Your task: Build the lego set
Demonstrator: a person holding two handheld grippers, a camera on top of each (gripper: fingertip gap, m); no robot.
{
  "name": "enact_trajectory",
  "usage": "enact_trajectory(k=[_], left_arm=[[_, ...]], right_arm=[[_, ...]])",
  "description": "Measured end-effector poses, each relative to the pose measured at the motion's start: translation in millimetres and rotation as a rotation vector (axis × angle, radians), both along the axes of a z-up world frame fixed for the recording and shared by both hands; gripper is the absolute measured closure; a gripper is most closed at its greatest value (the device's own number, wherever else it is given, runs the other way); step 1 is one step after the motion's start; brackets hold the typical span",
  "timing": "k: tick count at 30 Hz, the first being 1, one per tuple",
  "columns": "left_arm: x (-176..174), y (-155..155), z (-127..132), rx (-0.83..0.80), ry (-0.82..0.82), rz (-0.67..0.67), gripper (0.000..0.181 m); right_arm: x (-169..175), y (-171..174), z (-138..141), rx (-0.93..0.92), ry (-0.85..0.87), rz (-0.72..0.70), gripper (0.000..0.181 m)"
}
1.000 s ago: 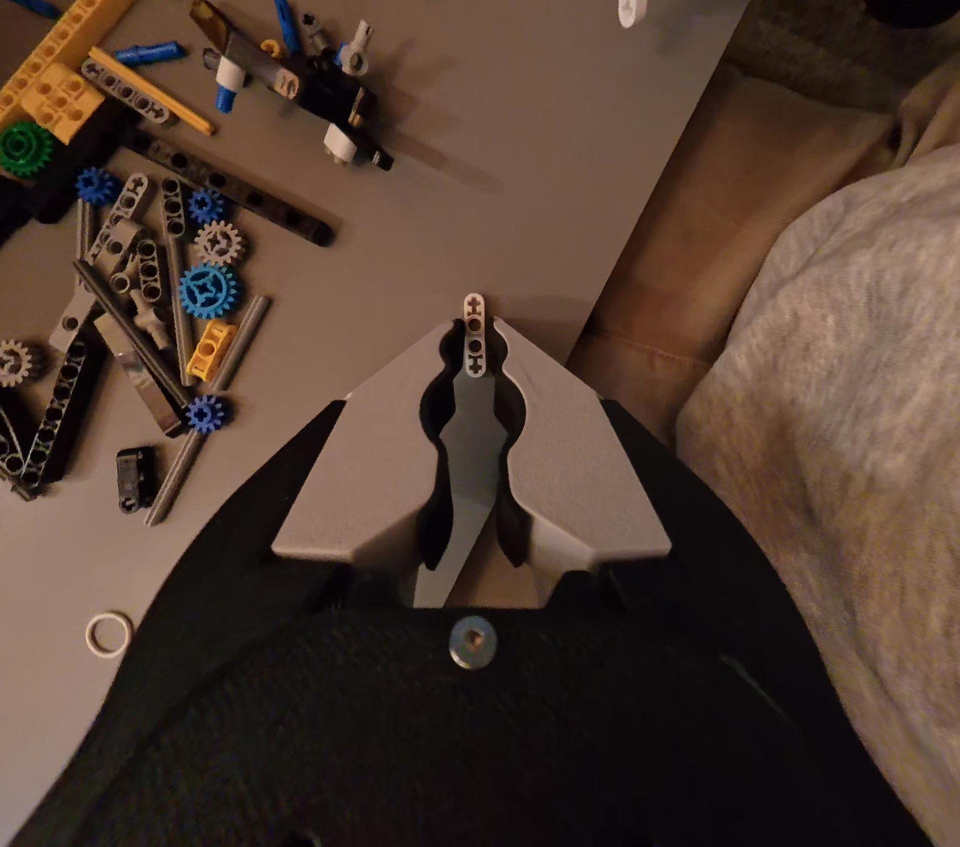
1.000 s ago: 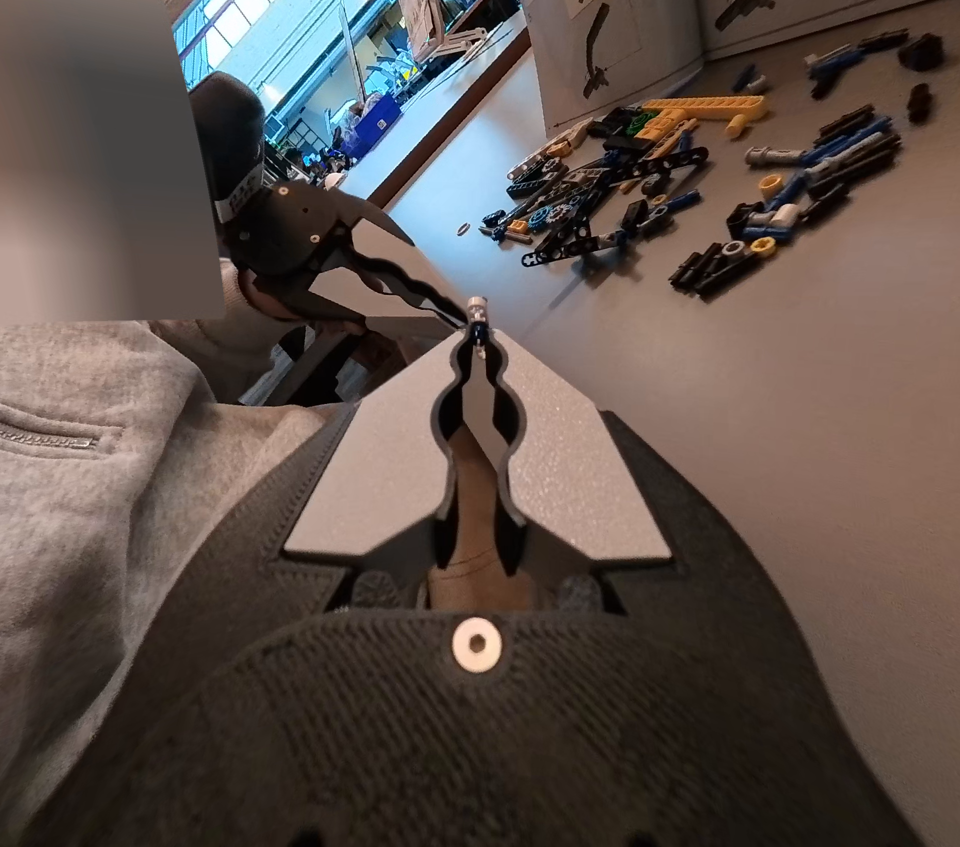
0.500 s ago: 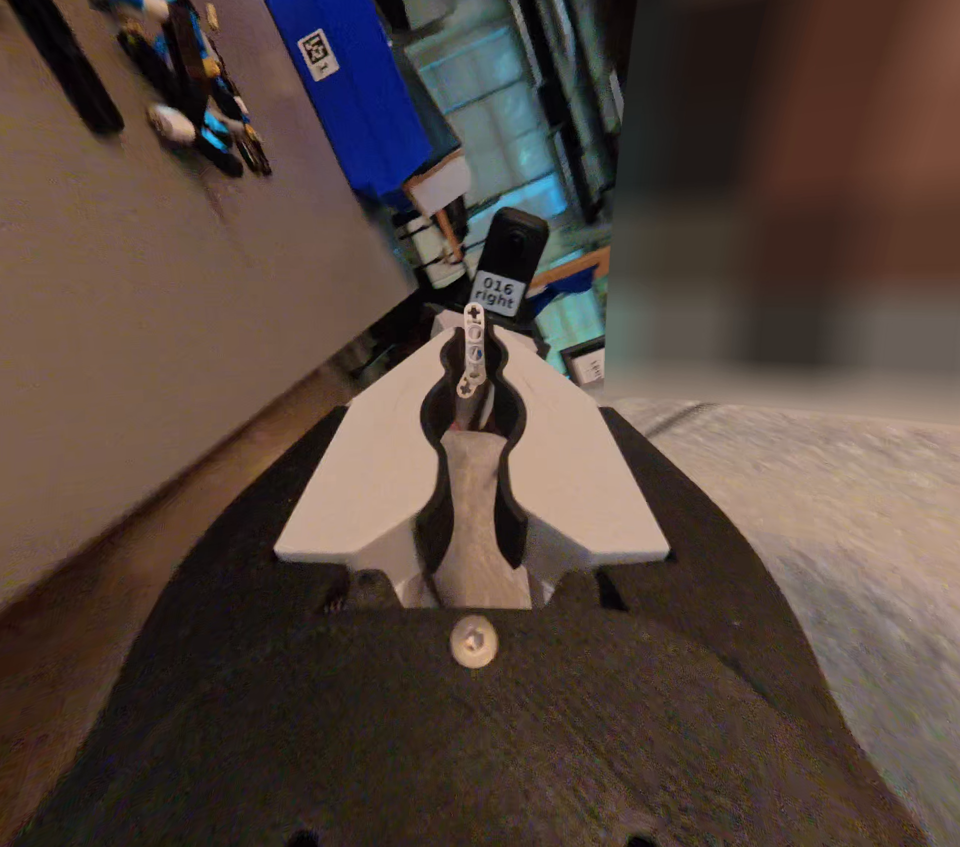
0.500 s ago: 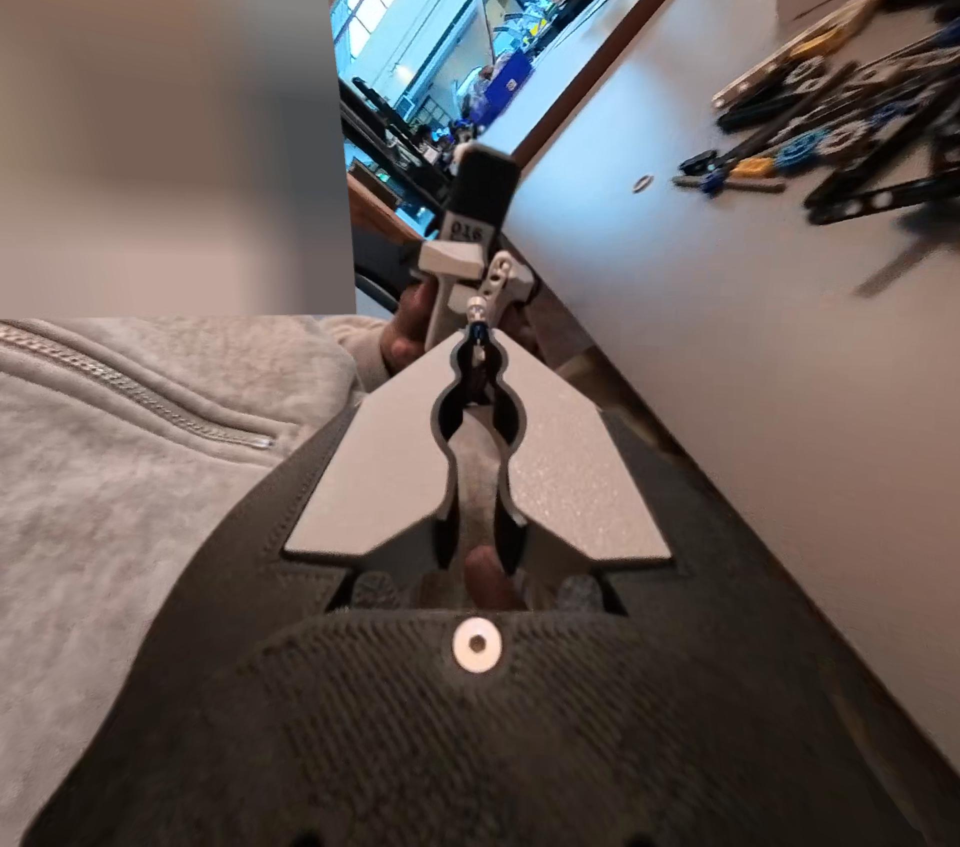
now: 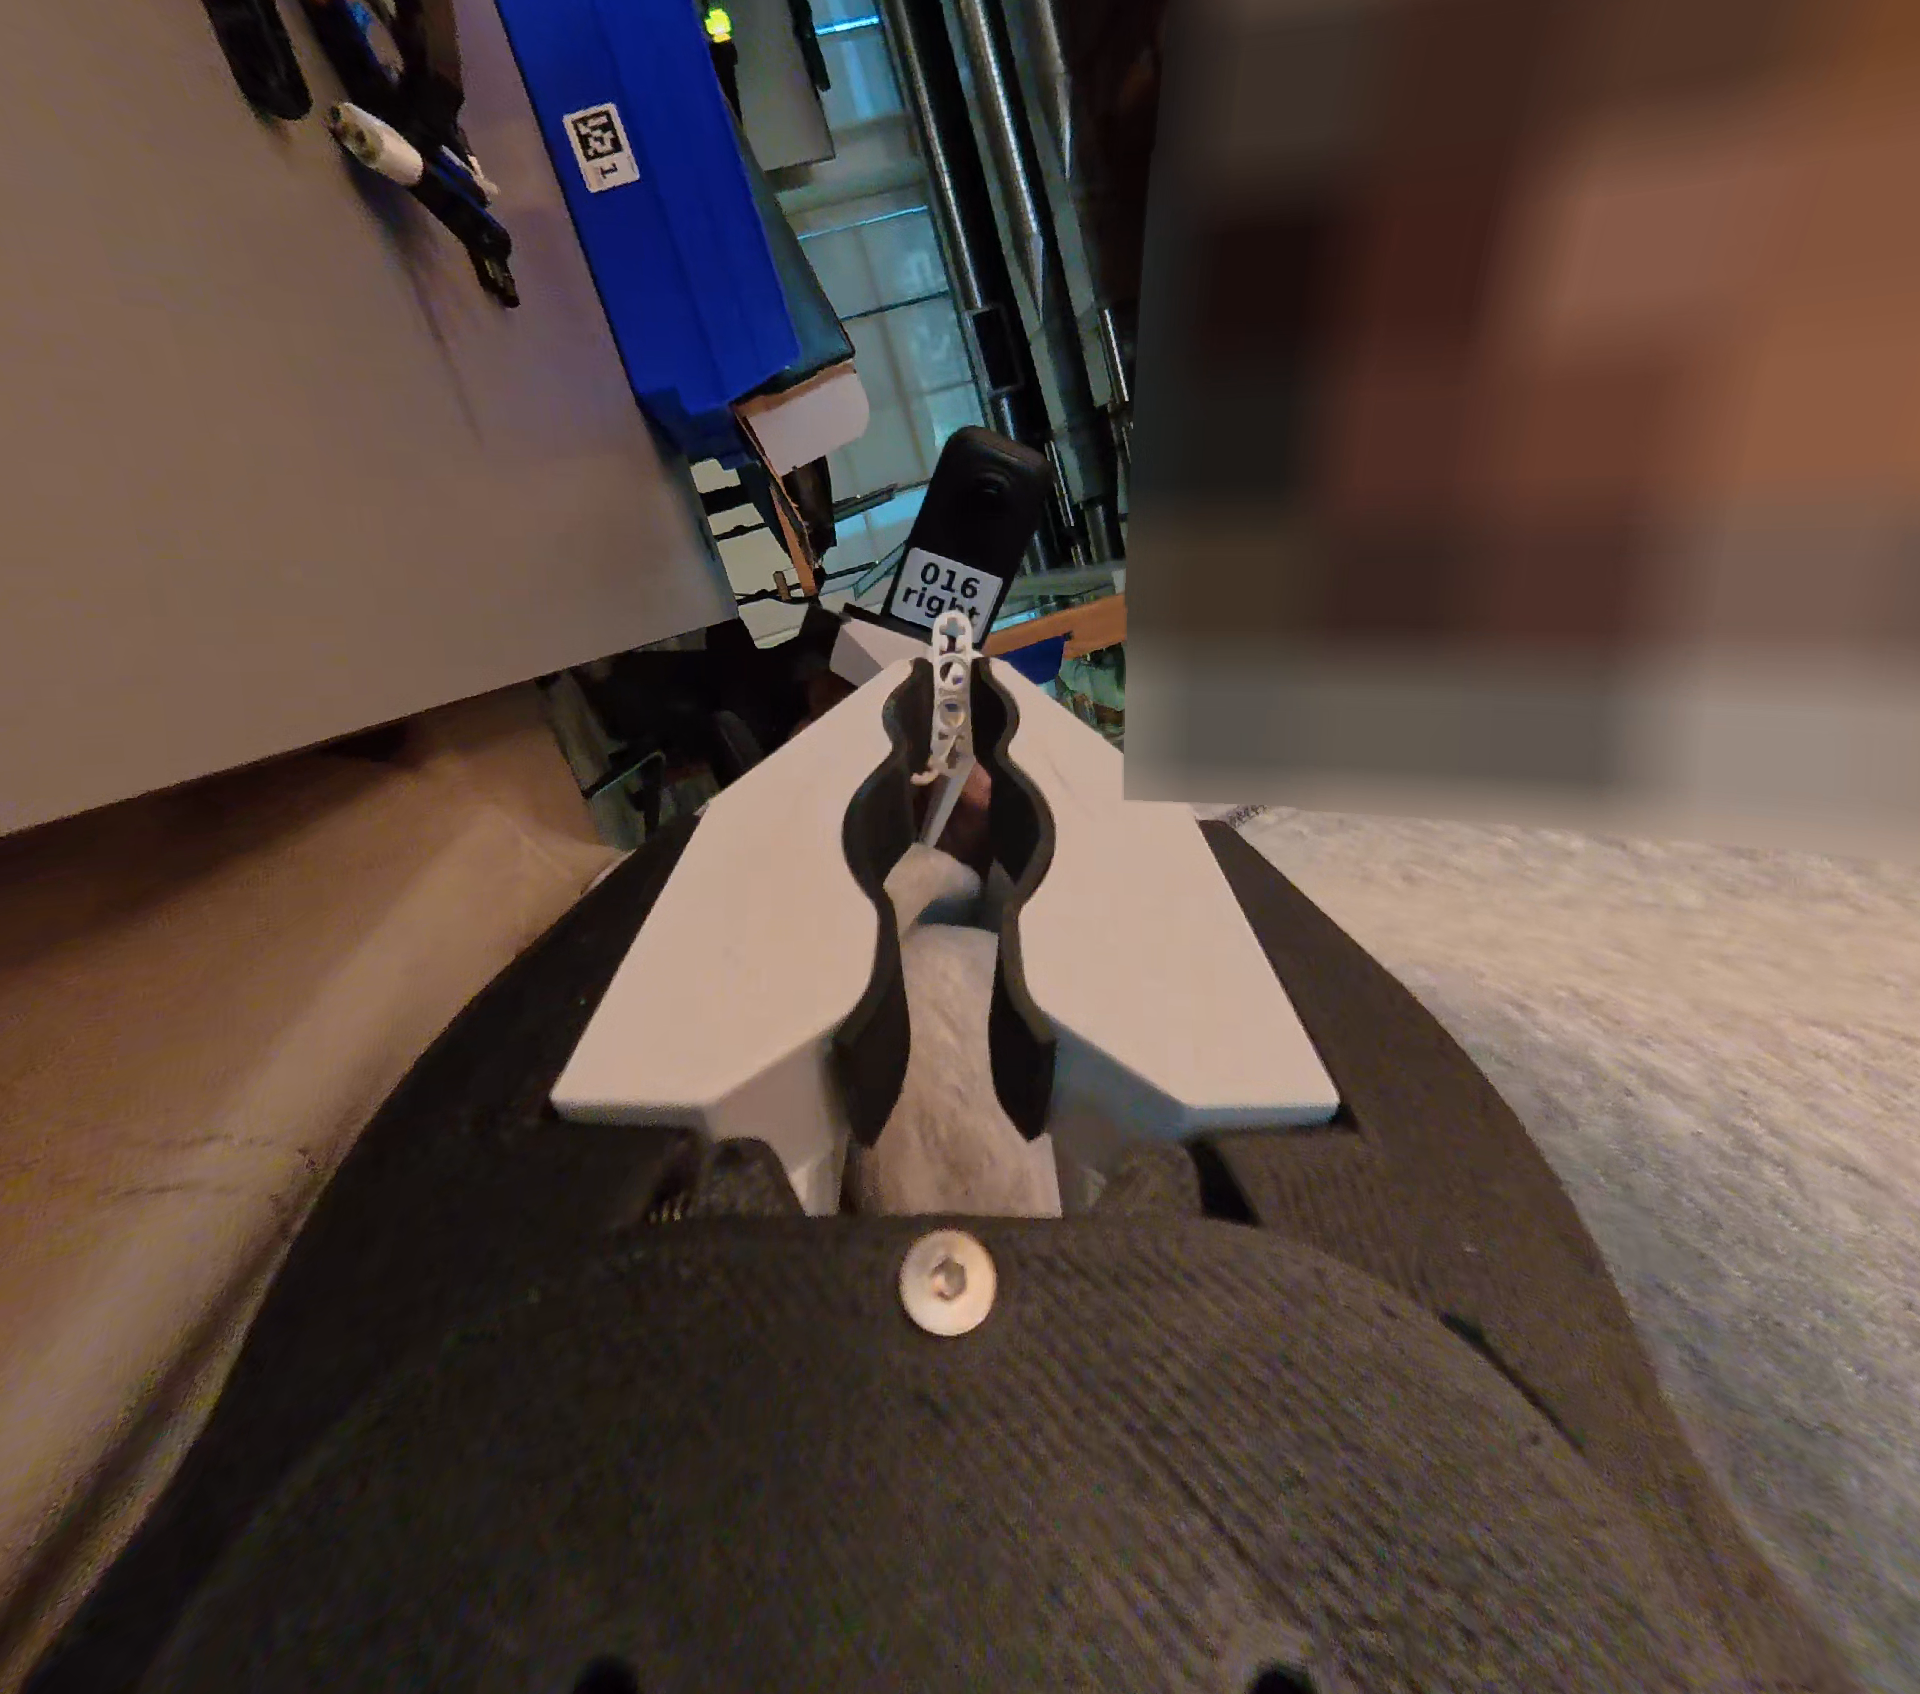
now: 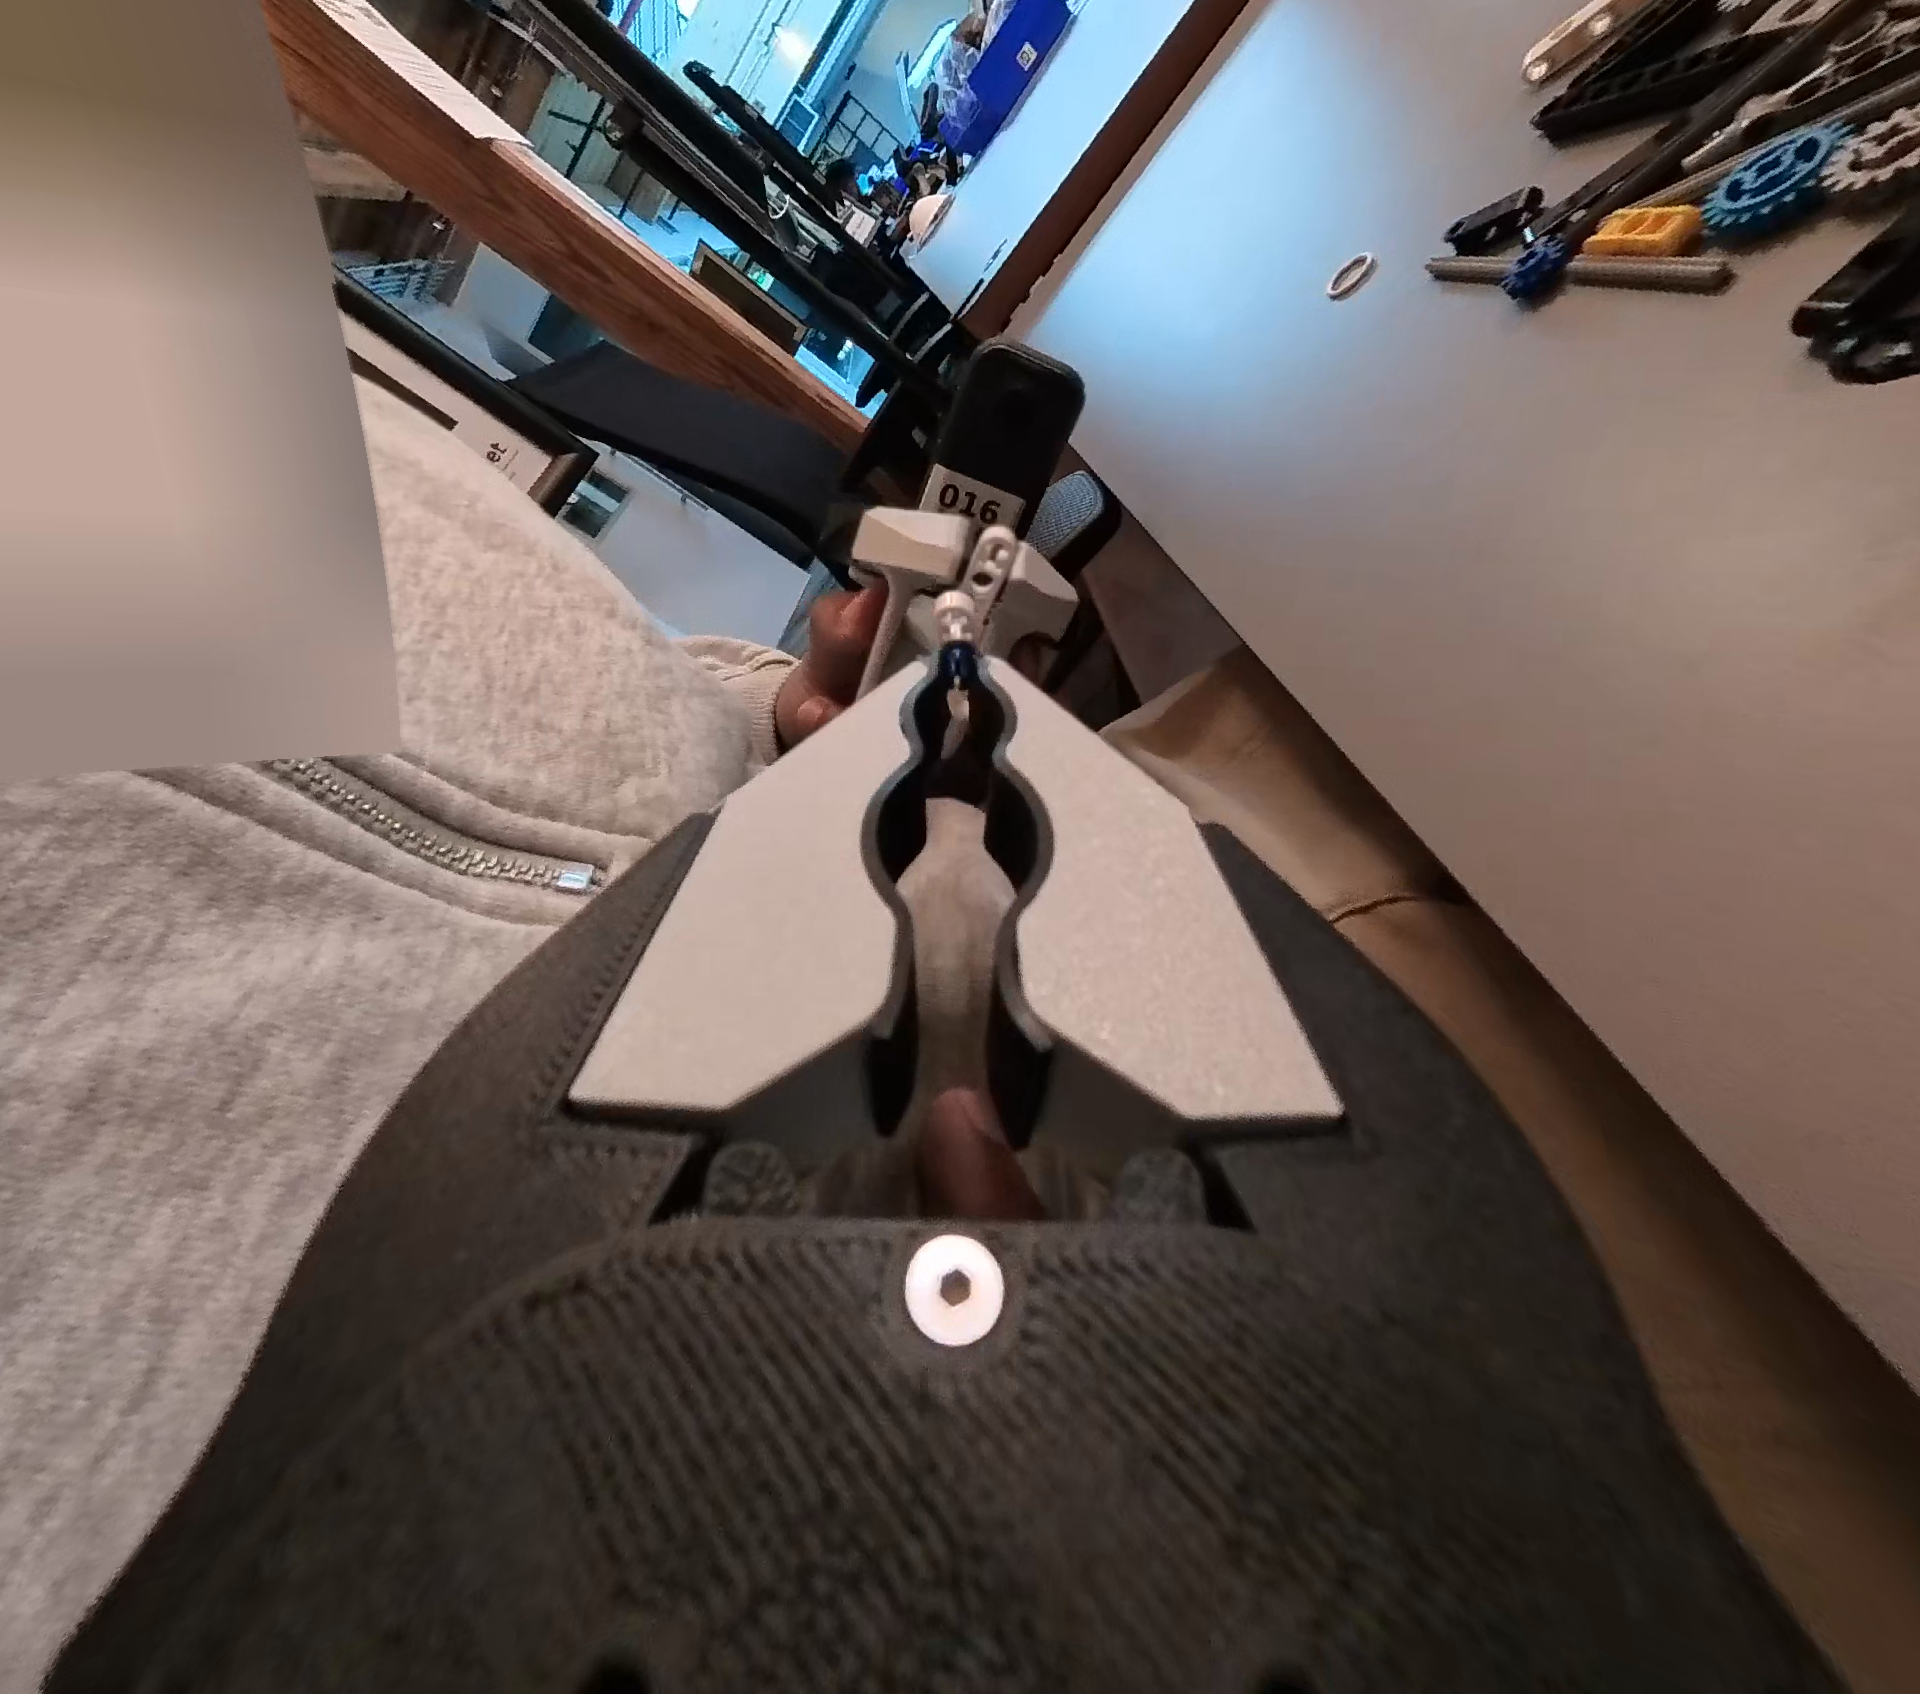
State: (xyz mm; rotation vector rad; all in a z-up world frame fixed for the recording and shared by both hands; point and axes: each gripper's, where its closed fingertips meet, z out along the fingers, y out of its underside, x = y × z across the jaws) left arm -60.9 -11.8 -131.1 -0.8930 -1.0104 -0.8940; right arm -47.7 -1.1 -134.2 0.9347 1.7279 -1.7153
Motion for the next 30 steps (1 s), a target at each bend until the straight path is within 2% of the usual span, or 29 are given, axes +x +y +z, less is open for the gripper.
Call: enact_trajectory(k=[1, 9, 20, 30], left_arm=[[1.5, 1.0, 0.7, -0.002, 0.007, -0.010, 0.178], [6.2, 5.0, 0.8, -0.012, 0.009, -0.055, 0.178], [31.8, 13.5, -1.4, -0.065, -0.012, -0.188, 0.177], [41.7, 14.7, -4.4, -0.187, 0.027, -0.226, 0.177]], right_arm=[[-0.6, 0.2, 0.0, 0.000, 0.000, -0.004, 0.180], [1.6, 0.3, -0.7, 0.003, -0.002, 0.014, 0.180], [27.2, 6.5, -3.7, 0.041, -0.031, 0.072, 0.179], [37.2, 6.7, -6.9, 0.084, -0.026, 0.114, 0.180]])
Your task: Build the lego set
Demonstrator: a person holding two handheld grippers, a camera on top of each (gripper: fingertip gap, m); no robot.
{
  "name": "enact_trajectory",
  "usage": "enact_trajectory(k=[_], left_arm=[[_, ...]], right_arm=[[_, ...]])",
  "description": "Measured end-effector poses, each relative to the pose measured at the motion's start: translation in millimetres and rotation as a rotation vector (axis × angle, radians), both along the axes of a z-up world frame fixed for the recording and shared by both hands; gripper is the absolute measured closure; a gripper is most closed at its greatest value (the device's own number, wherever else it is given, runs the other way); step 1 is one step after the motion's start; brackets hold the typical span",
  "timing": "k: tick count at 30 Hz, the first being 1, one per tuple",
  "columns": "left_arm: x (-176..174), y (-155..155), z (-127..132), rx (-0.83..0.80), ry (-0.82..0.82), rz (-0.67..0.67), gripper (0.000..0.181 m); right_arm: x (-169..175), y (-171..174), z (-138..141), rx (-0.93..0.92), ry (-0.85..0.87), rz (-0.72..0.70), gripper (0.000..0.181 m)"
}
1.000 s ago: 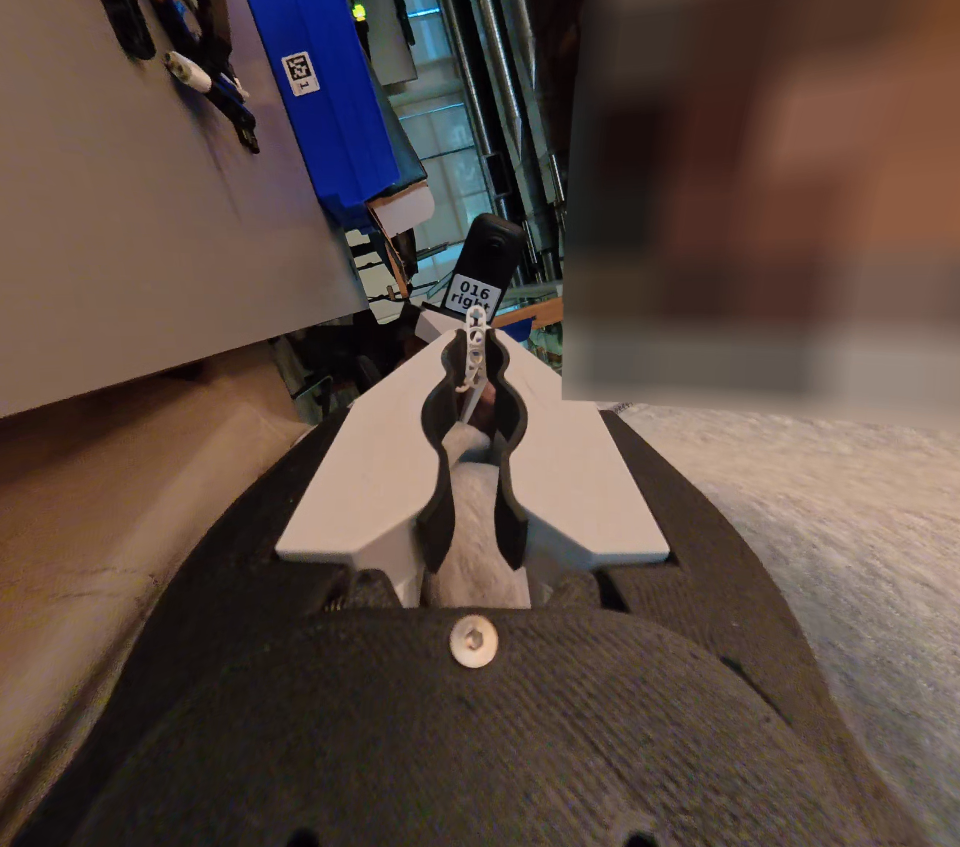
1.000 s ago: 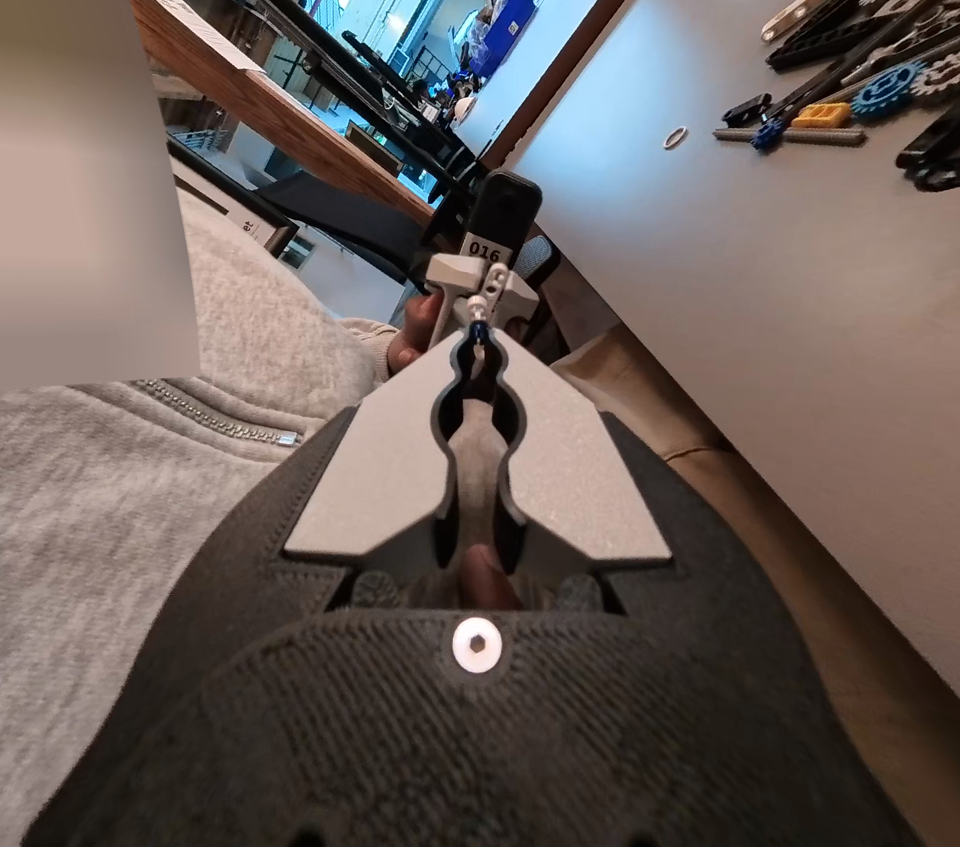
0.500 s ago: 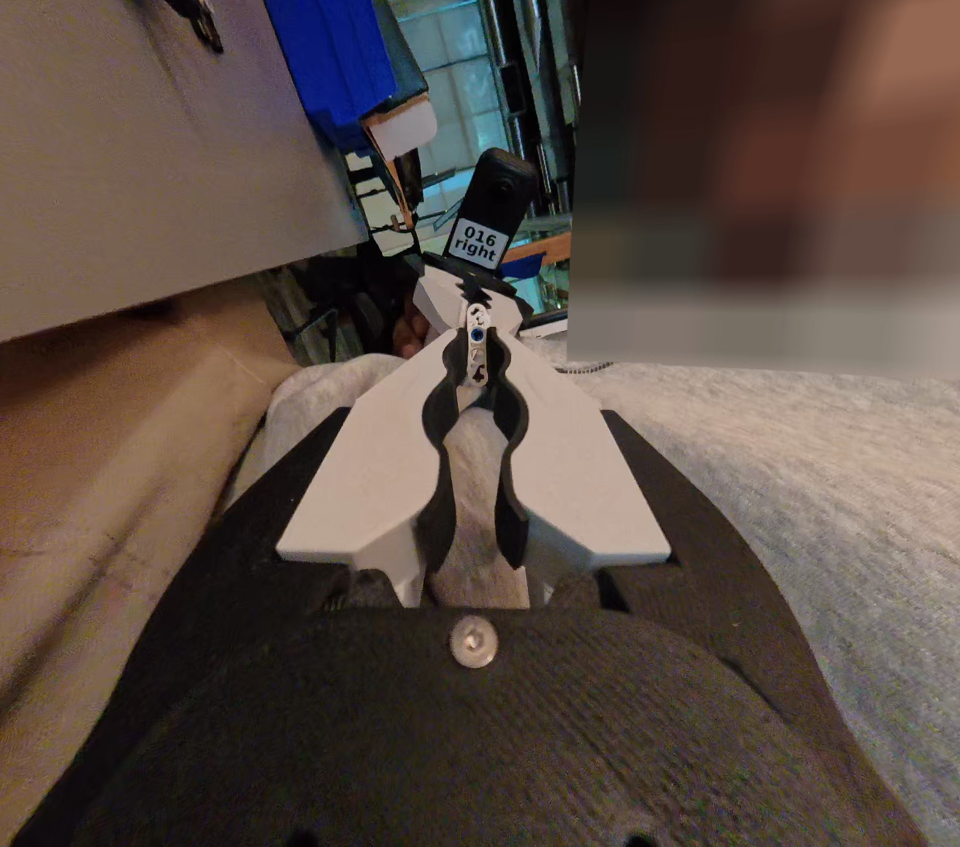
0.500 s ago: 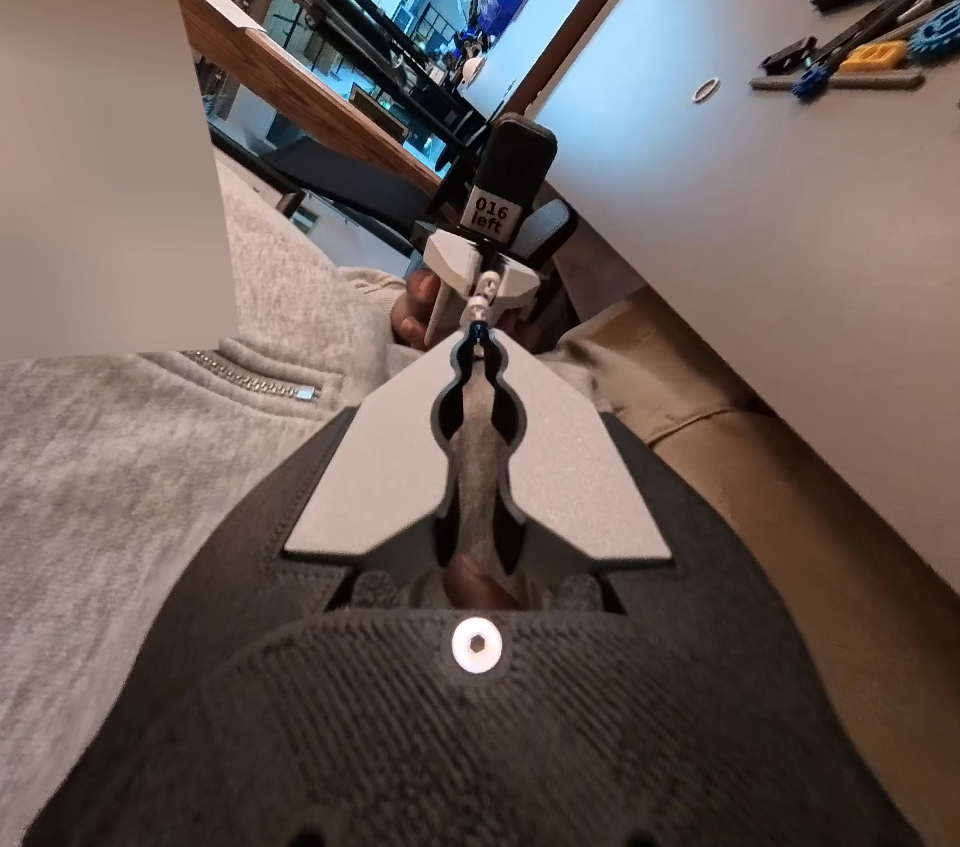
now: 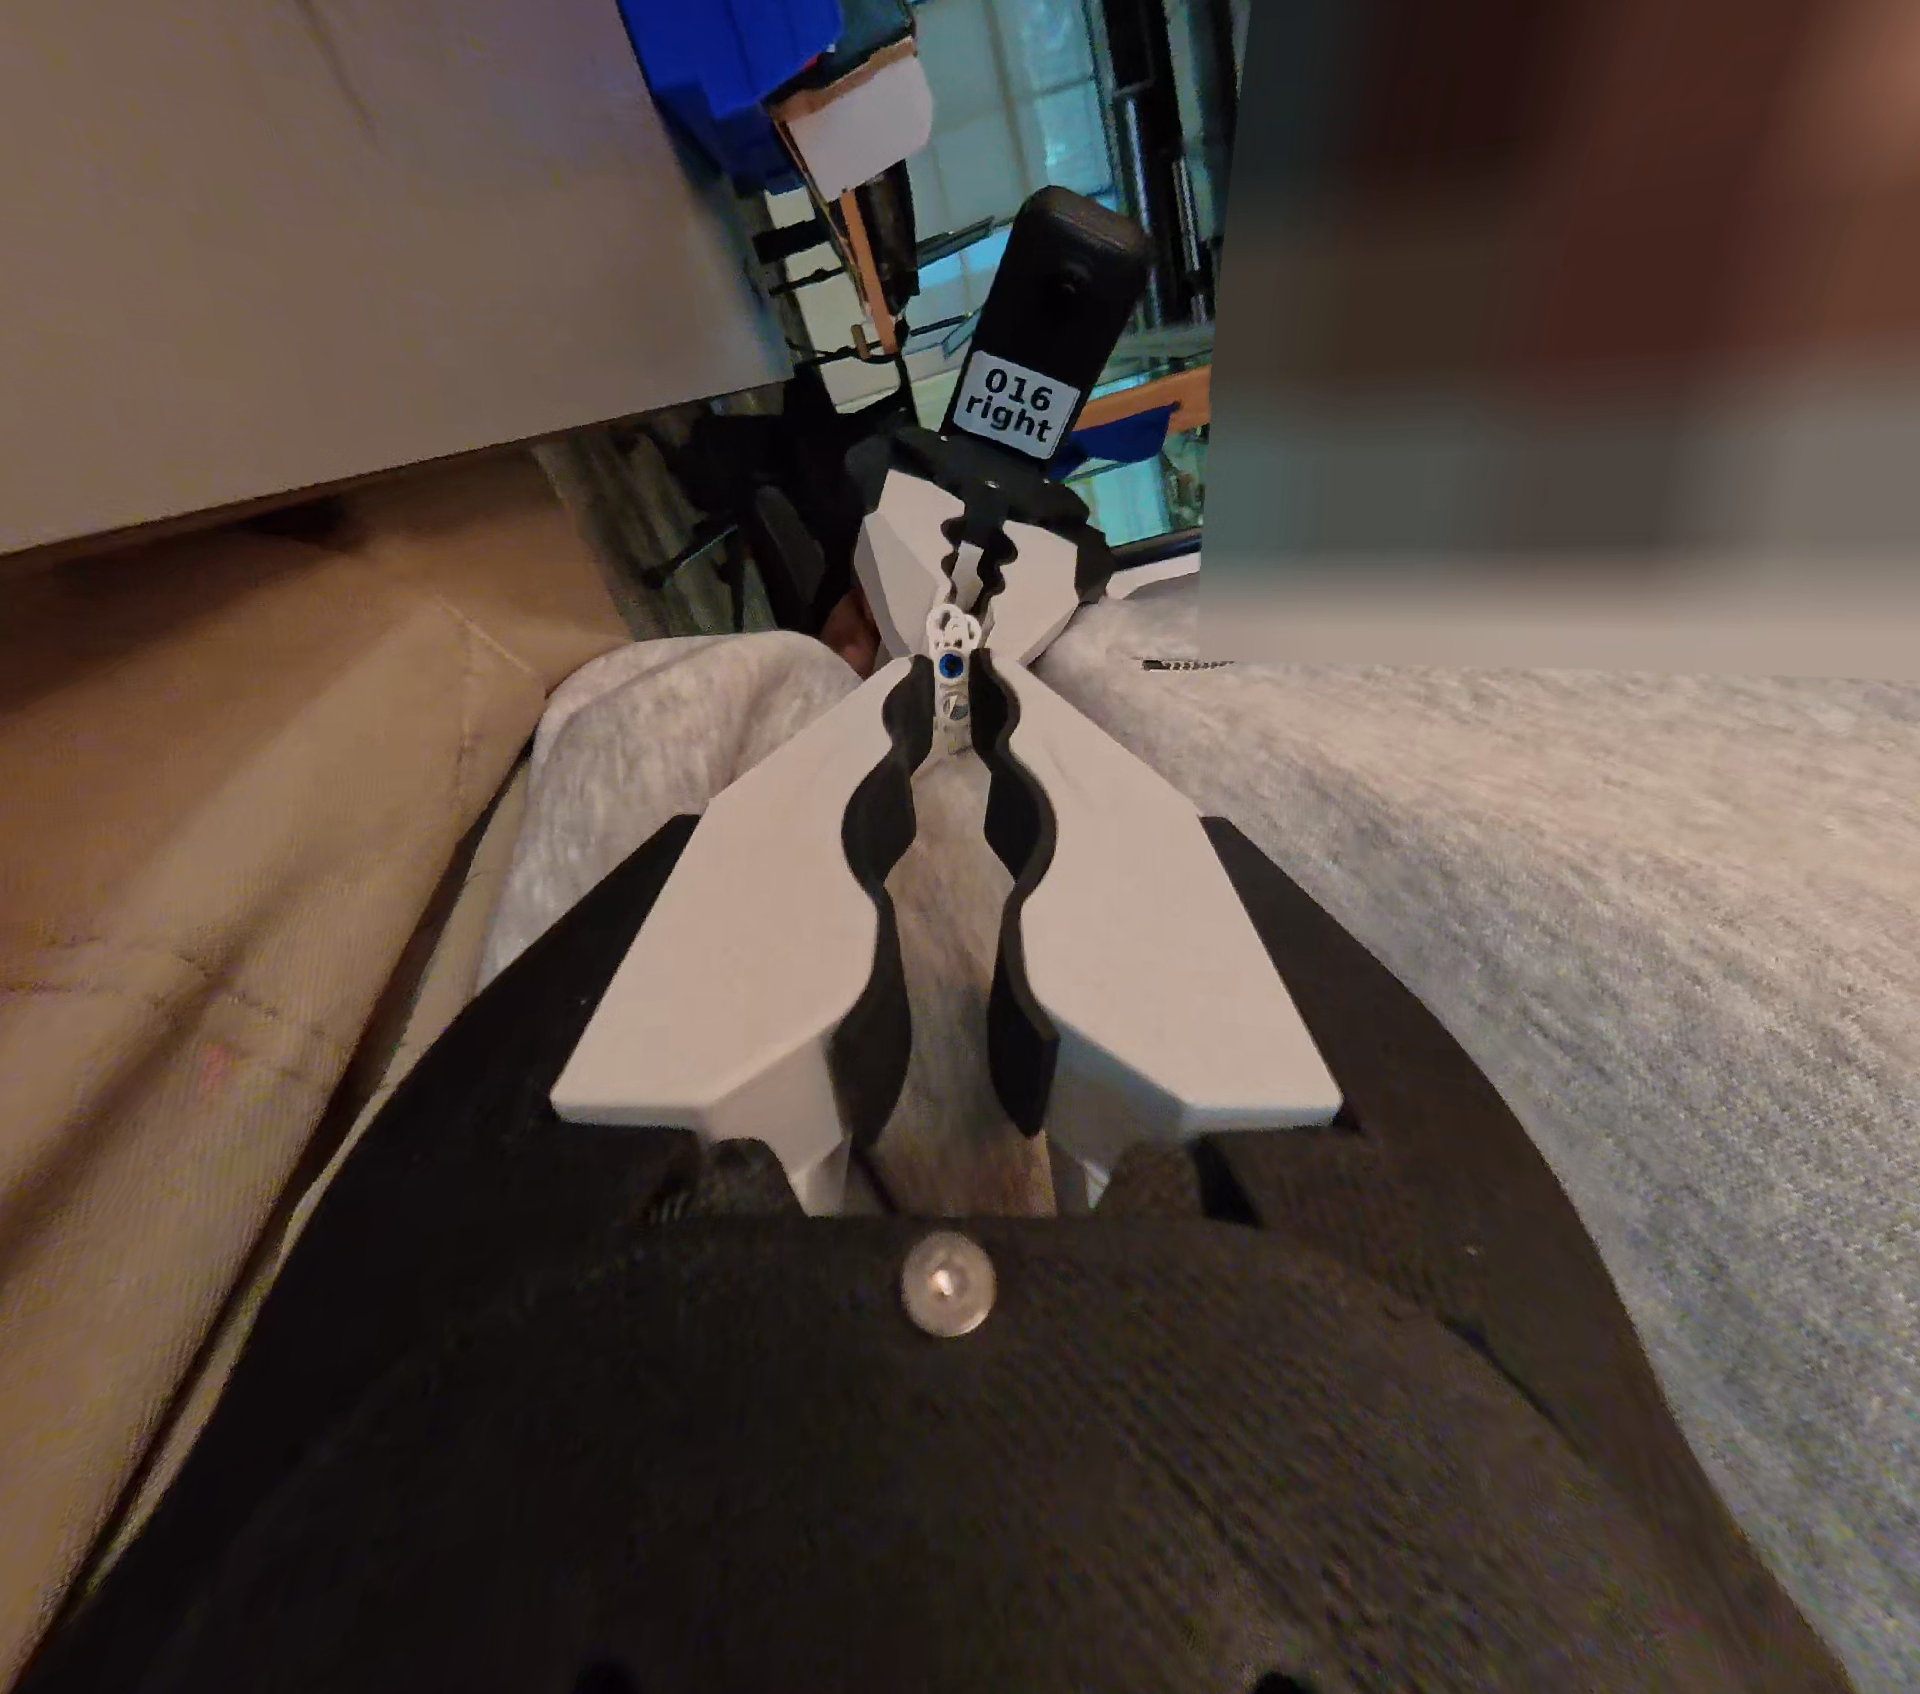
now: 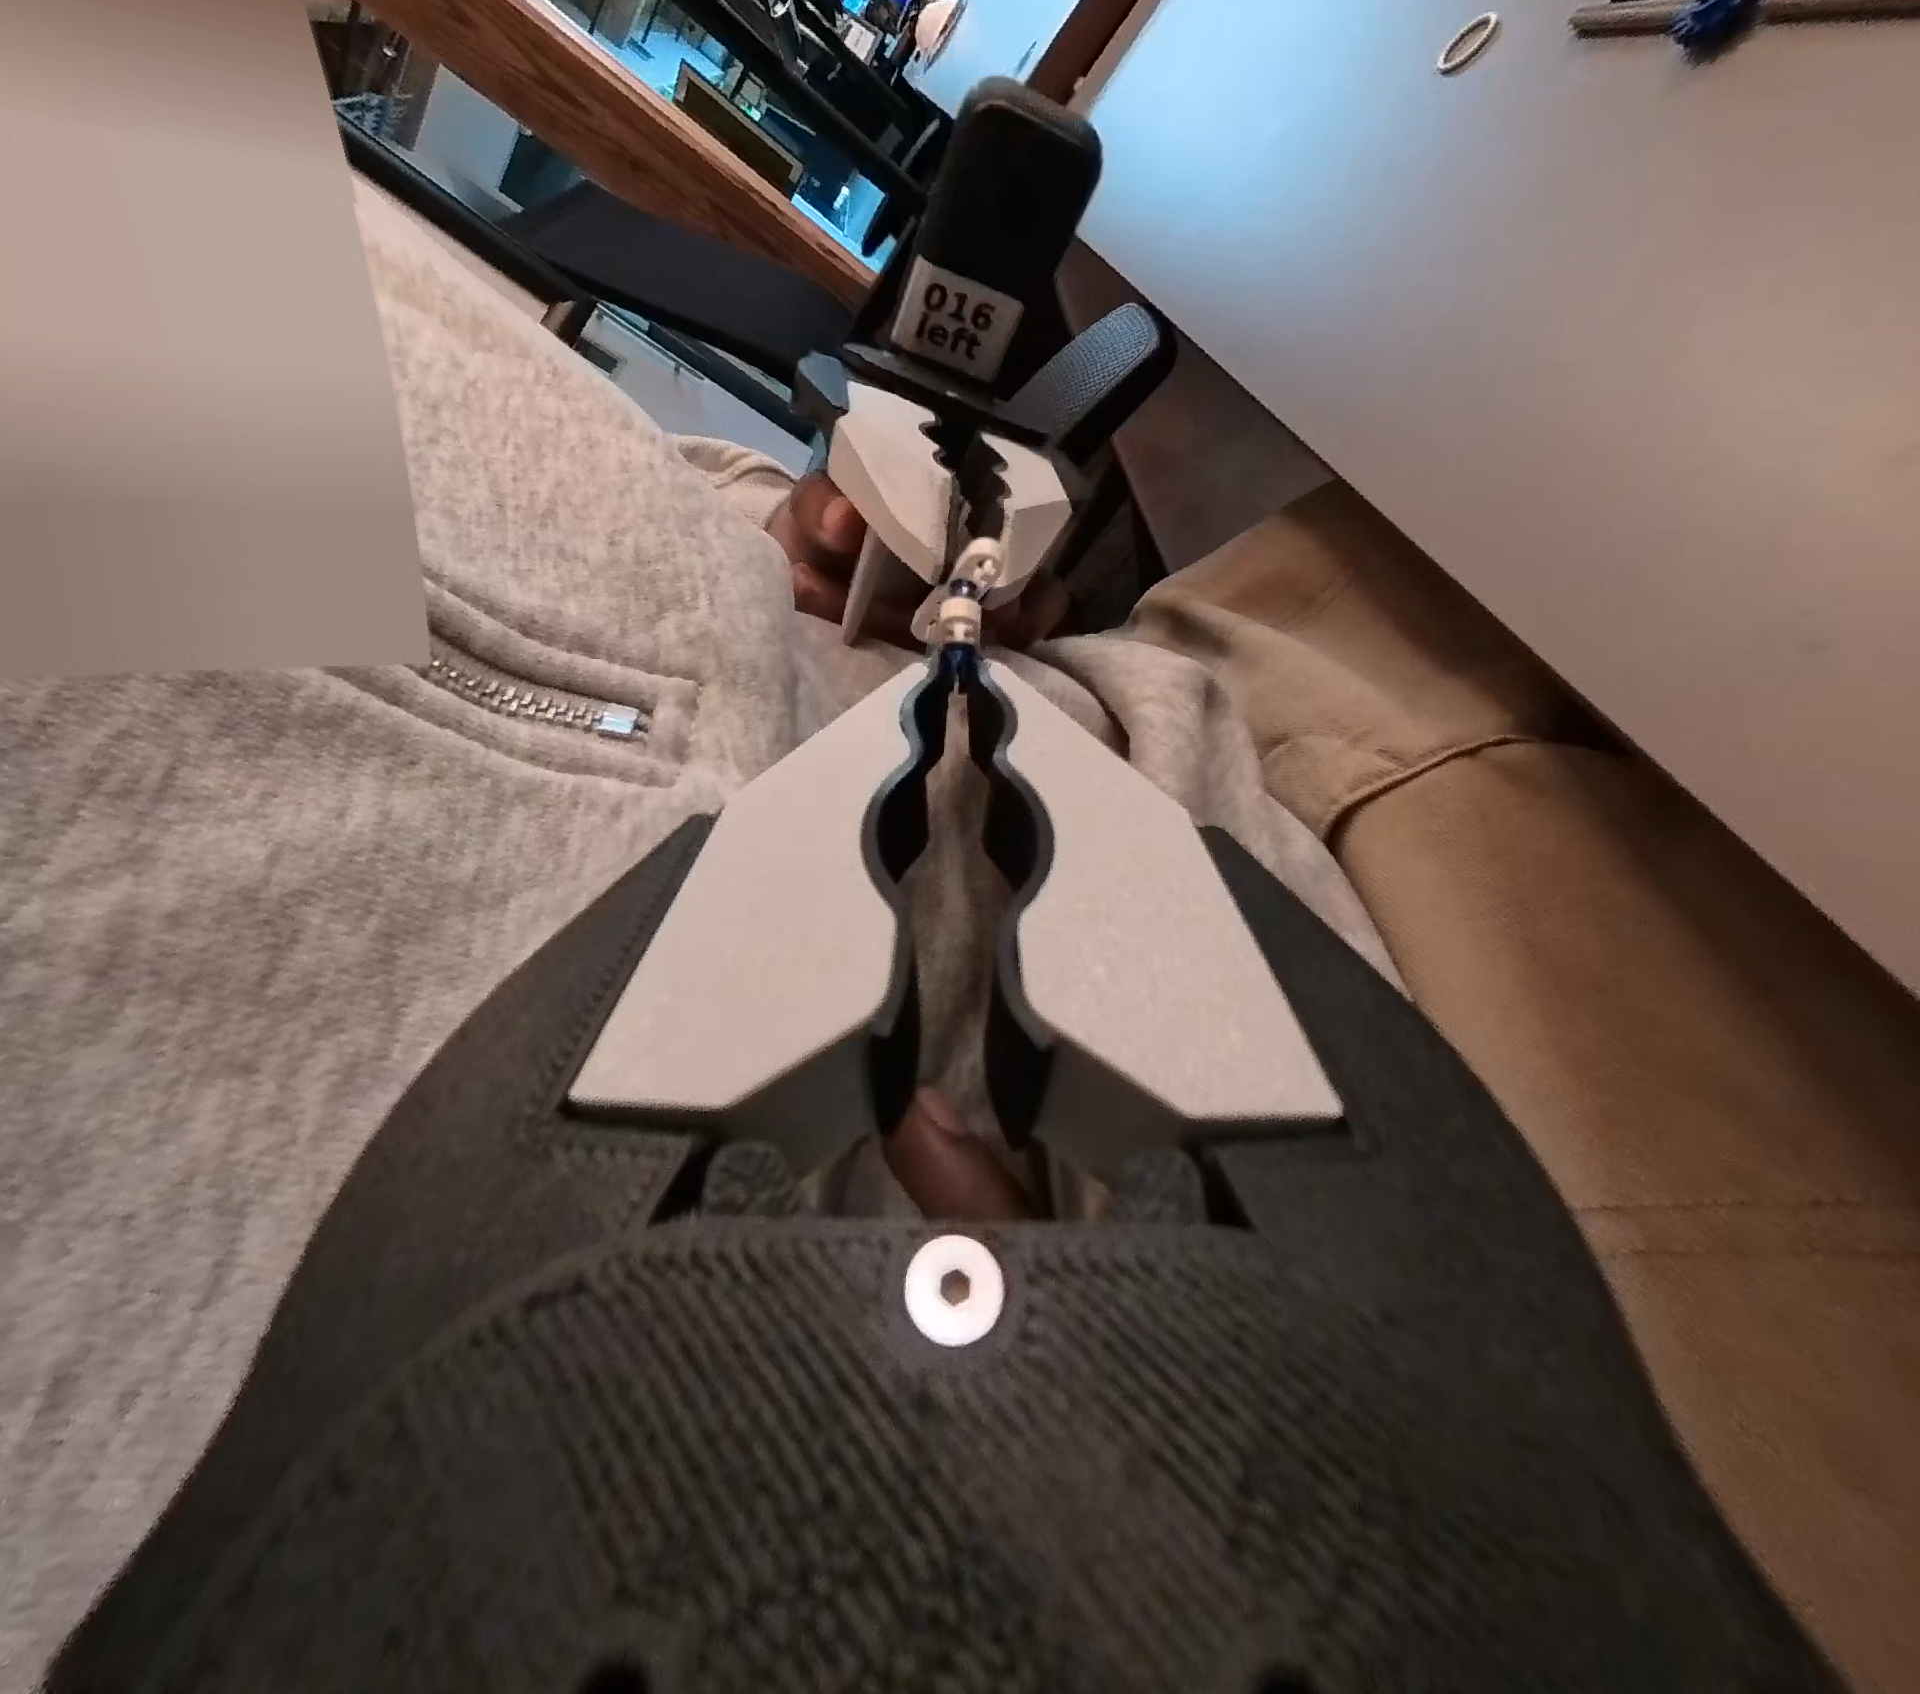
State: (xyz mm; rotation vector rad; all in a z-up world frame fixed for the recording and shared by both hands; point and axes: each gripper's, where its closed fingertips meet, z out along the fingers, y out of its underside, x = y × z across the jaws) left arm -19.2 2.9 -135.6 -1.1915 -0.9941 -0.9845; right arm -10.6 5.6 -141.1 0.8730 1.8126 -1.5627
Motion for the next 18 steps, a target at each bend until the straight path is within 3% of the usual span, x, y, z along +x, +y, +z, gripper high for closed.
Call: enact_trajectory(k=[11, 18], left_arm=[[7.5, -4.1, -4.5, -0.201, 0.129, -0.110, 0.176], [14.5, -7.6, -7.1, -0.333, 0.303, -0.183, 0.177]], right_arm=[[7.4, -5.6, -4.4, 0.020, -0.009, 0.037, 0.180], [12.0, -8.4, -5.4, 0.037, 0.001, 0.072, 0.180]])
